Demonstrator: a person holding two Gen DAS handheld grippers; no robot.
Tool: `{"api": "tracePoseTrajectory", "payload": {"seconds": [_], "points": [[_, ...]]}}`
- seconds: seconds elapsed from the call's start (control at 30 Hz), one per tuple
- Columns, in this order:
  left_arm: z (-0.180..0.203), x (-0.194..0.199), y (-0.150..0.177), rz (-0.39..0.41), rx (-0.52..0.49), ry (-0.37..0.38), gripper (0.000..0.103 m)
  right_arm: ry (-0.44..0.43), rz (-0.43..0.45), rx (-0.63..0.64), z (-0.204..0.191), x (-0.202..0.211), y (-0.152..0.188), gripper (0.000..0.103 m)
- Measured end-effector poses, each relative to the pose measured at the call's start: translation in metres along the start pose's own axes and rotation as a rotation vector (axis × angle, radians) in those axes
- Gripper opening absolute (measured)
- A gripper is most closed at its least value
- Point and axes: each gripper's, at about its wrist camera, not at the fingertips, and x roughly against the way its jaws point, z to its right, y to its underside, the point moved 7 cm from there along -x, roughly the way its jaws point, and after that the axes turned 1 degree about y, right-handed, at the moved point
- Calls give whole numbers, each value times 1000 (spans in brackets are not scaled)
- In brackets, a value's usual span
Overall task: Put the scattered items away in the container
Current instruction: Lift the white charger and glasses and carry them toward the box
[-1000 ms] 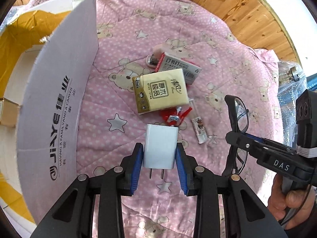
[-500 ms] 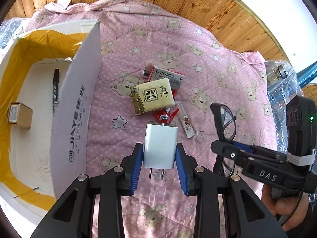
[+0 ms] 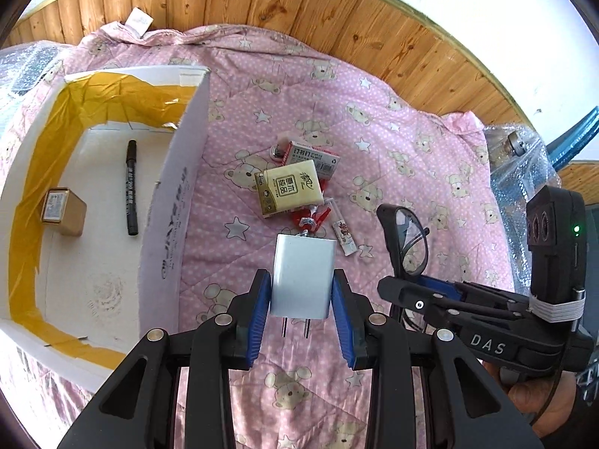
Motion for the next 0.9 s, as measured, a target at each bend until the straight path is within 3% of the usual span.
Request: {"api": "tracePoseTrajectory", "payload": {"seconds": [0.9], "points": [[-33, 66, 4, 133, 91, 60, 34, 21, 15, 168, -87, 18, 8, 39]]}}
